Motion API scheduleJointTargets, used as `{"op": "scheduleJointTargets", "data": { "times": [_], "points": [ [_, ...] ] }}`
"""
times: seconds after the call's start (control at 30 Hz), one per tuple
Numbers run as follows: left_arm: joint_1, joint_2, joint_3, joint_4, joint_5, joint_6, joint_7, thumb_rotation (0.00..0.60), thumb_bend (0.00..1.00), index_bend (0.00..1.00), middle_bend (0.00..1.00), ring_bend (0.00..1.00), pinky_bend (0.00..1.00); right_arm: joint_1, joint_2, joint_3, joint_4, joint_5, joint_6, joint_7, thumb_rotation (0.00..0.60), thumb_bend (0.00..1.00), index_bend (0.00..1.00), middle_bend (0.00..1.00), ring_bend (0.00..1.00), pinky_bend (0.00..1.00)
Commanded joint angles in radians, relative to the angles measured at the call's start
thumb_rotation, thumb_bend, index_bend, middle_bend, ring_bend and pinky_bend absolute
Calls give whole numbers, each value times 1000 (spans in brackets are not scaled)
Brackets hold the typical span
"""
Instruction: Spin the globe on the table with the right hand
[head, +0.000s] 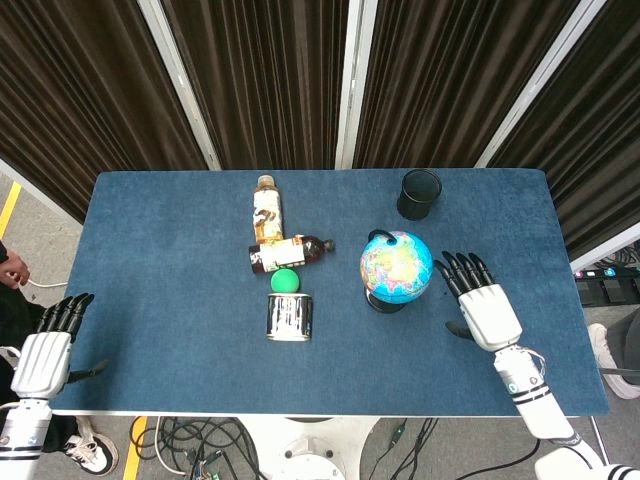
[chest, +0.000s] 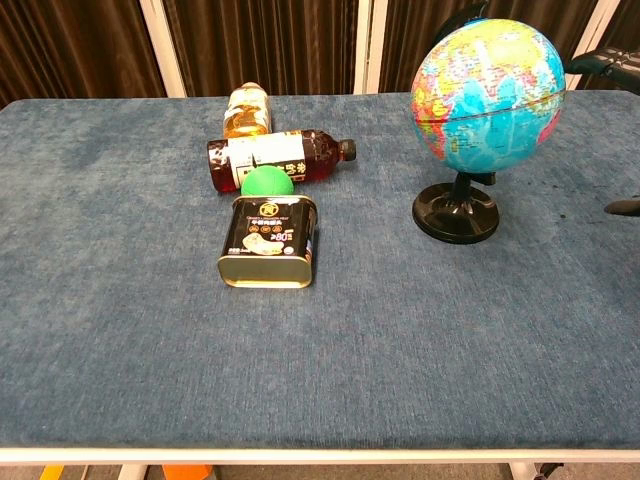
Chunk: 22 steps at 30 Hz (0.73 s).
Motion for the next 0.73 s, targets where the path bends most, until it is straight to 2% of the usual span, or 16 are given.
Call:
{"op": "scheduleJointTargets", "data": {
  "times": [0.03, 0.2, 0.3, 0.5, 0.73],
  "points": [
    [0, 0, 0, 1, -1, -1, -2, 600, 76, 69, 77, 40, 111, 14, 2, 19, 15, 37, -28, 7, 600, 0, 0, 0, 0, 0],
    [0, -1, 0, 3, -1, -3, -3, 600, 76, 68, 77, 40, 111, 12, 9, 32, 32, 72, -29, 29, 600, 0, 0, 0, 0, 0],
    [0, -2, -1, 3, -1, -1, -4, 600, 76, 69, 77, 40, 111, -18, 23, 21, 36, 62, 16, 55, 600, 0, 0, 0, 0, 0],
    [1, 0, -2, -6, -1, 1, -2, 600, 75, 69, 77, 40, 111, -136, 73, -56, 61, 39, 127, 104, 600, 0, 0, 0, 0, 0],
    [-2, 6, -2, -20, 9, 5, 7, 600, 76, 69, 77, 40, 111, -240, 104, -126, 101, 64, 155, 149, 600, 0, 0, 0, 0, 0]
  ]
}}
